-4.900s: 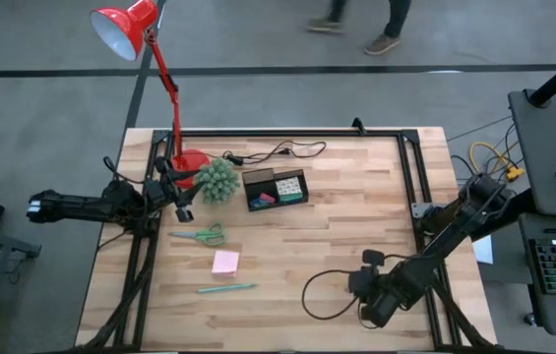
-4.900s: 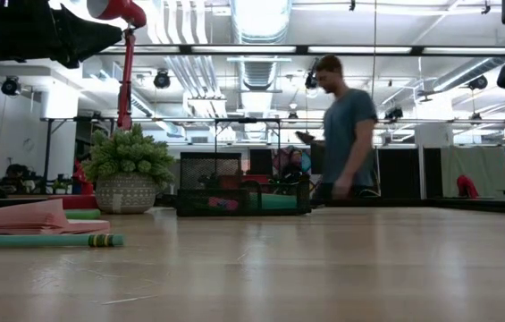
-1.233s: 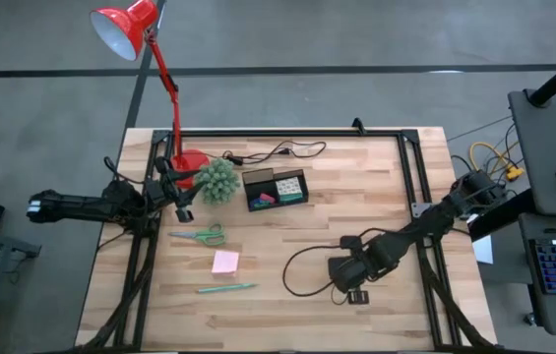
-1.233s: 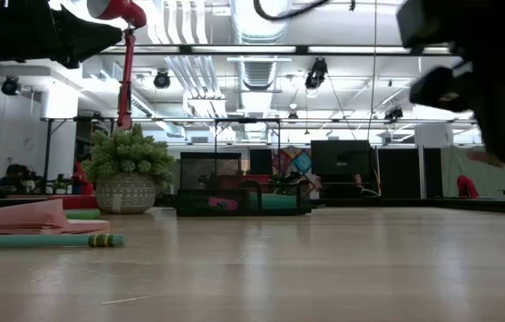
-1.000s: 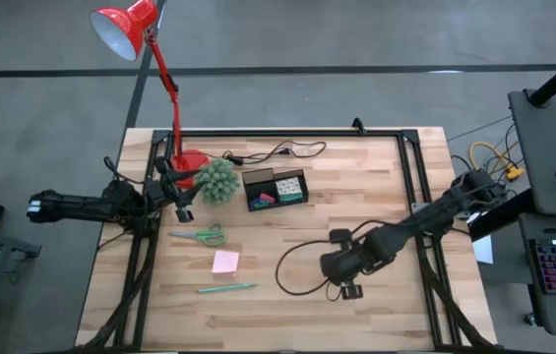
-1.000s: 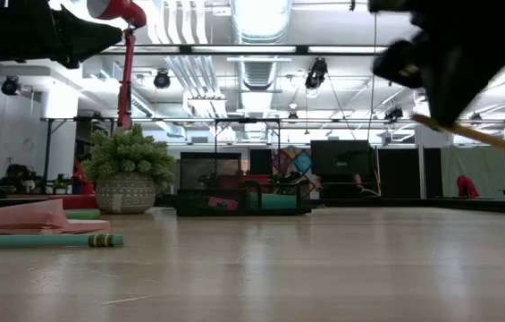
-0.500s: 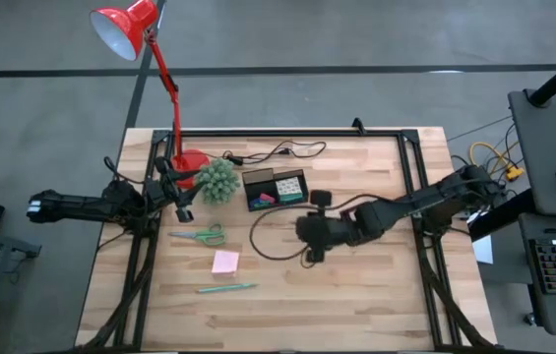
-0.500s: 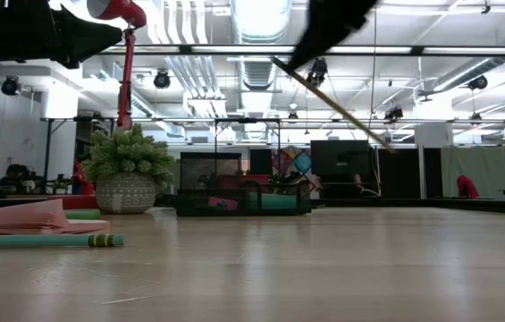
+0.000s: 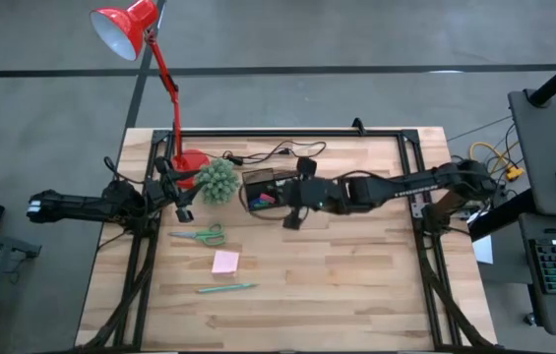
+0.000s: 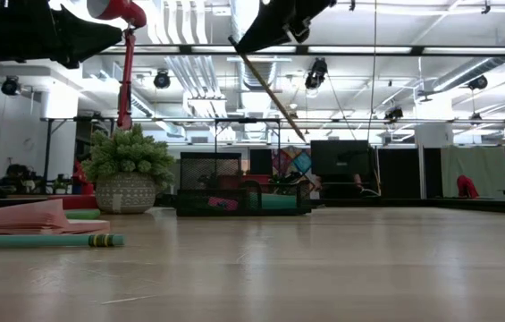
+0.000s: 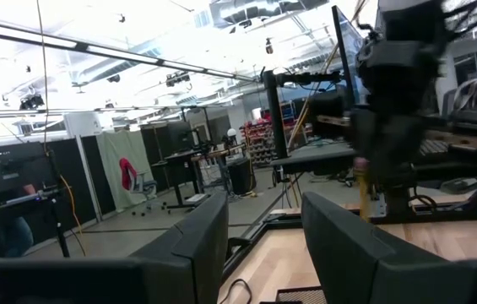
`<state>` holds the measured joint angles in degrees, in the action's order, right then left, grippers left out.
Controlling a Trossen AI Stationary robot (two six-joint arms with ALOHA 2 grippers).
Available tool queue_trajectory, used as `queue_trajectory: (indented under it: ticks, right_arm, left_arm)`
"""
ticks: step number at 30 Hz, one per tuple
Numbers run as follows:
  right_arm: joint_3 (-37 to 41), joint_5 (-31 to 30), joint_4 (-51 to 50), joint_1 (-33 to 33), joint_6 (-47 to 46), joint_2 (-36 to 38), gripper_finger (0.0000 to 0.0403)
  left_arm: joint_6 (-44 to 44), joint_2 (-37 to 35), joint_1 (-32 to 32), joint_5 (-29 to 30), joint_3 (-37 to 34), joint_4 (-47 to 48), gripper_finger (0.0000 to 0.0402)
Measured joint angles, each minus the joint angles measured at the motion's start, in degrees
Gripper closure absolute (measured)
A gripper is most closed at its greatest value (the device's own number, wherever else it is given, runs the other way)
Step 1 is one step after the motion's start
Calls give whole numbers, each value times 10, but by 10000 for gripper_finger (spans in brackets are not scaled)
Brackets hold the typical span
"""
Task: Pick and place office supplies into organizer
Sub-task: Put the yellow pencil into the desk organizer
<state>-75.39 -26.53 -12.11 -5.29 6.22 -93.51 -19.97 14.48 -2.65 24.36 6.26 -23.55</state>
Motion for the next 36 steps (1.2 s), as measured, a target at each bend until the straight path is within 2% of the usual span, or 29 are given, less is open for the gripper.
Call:
queue_trajectory:
  ticks: [4, 12, 21, 28, 36]
  right_arm:
    - [4, 9, 40, 28, 1, 0, 394]
    - [5, 87, 147, 80, 23, -5, 394]
    - [3, 148, 279, 124, 31, -61, 394]
    - [-2, 150, 306, 152, 25, -101, 394]
    - [-2, 152, 309, 155, 15, -115, 394]
  left_arm:
    - [0, 0, 0, 0, 0, 0, 262]
    - [0, 0, 0, 0, 0, 0, 262]
    - [0, 0, 0, 0, 0, 0, 262]
    - [0, 0, 0, 0, 0, 0, 262]
    - [0, 0, 0, 0, 0, 0, 262]
